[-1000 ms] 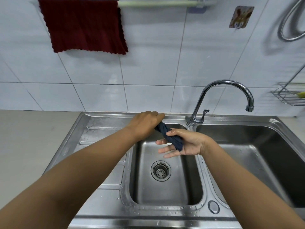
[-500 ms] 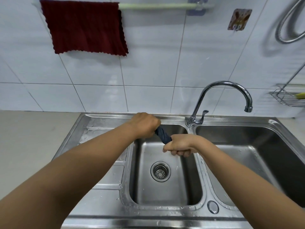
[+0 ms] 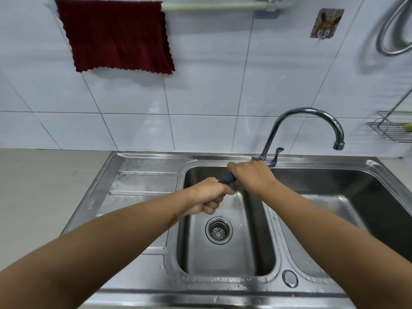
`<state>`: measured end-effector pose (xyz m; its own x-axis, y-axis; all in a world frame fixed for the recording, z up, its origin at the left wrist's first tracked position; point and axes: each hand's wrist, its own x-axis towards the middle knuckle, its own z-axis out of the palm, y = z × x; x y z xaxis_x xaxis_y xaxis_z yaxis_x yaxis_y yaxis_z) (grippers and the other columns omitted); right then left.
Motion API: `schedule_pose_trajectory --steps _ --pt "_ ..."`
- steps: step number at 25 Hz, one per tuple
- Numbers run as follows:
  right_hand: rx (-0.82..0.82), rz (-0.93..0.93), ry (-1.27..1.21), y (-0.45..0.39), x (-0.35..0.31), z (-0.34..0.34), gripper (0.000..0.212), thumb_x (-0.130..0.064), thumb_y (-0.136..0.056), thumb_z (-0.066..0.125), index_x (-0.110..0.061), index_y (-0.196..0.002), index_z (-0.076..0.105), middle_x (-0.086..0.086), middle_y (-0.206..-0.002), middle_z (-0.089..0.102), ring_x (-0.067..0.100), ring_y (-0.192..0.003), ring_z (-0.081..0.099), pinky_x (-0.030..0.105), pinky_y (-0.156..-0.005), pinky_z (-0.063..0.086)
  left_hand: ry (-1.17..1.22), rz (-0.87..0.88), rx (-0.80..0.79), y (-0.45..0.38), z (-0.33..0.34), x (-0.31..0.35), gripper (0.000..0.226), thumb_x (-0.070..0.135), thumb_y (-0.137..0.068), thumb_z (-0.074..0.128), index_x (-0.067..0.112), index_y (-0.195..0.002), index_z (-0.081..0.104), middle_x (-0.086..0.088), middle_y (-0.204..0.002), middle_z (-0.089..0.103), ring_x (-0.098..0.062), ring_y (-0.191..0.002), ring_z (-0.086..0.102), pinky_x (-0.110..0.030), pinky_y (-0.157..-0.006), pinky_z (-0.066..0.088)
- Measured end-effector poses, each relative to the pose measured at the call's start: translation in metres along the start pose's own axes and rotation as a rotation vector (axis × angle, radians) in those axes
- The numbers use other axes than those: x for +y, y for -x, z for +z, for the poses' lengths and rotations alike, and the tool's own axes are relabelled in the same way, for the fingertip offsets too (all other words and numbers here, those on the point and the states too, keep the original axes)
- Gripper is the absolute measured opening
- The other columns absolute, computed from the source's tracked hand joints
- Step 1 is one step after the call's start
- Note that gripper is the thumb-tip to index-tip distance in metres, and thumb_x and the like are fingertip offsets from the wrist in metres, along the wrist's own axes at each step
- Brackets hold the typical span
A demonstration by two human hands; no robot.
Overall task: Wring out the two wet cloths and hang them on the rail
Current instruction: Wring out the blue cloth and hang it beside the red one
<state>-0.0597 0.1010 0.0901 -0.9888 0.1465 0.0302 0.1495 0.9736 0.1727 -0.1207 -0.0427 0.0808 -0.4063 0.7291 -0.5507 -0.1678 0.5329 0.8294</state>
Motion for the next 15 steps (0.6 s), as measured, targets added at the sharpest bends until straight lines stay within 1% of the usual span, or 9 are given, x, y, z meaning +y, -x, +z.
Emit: schedule_pose_trajectory --steps 3,5,7,11,15 --pt "0.114 0.050 -0.110 0.003 0.000 0.003 0.019 -0.032 -0.092 0.048 -0.016 -0.103 0.050 0.005 -0.094 0.071 0.033 -0.087 0.066 0.032 -0.060 0.035 0.325 -0.008 -0.045 0.002 0.014 0.002 0.041 0.014 -0.089 0.053 0.024 -0.059 0.027 0.007 -0.044 0.017 -0.007 -0.035 0.010 -0.018 -0.040 0.006" --pt "0.172 0.097 -0.224 0.005 0.001 0.005 0.019 -0.032 -0.091 0.051 -0.017 -0.103 0.049 0.006 -0.092 0.070 0.035 -0.085 0.065 0.033 -0.061 0.034 0.468 -0.012 -0.078 0.004 0.020 0.006 0.041 0.015 -0.090 0.052 0.023 -0.057 0.028 0.008 -0.041 0.018 -0.006 -0.032 0.010 -0.018 -0.037 0.005" --pt "0.213 0.124 -0.305 0.007 0.001 0.008 0.019 -0.029 -0.091 0.053 -0.017 -0.104 0.049 0.007 -0.091 0.070 0.036 -0.083 0.065 0.034 -0.061 0.035 0.542 -0.010 -0.100 0.005 0.025 0.010 0.040 0.016 -0.090 0.050 0.022 -0.056 0.029 0.008 -0.039 0.018 -0.006 -0.031 0.010 -0.017 -0.034 0.007" --pt "0.273 0.140 -0.405 0.008 -0.003 0.007 0.019 -0.026 -0.087 0.056 -0.016 -0.103 0.051 0.009 -0.090 0.071 0.037 -0.081 0.065 0.038 -0.064 0.044 0.644 -0.005 -0.127 0.010 0.028 0.015 0.041 0.017 -0.090 0.050 0.021 -0.055 0.028 0.009 -0.037 0.019 -0.006 -0.028 0.012 -0.018 -0.031 0.007" --pt "0.331 0.137 -0.428 0.007 -0.006 0.002 0.016 -0.024 -0.088 0.056 -0.013 -0.100 0.053 0.010 -0.092 0.071 0.039 -0.079 0.065 0.038 -0.063 0.044 0.709 0.007 -0.151 0.014 0.029 0.018 0.042 0.017 -0.091 0.048 0.021 -0.055 0.028 0.009 -0.036 0.020 -0.005 -0.026 0.014 -0.018 -0.032 0.007"
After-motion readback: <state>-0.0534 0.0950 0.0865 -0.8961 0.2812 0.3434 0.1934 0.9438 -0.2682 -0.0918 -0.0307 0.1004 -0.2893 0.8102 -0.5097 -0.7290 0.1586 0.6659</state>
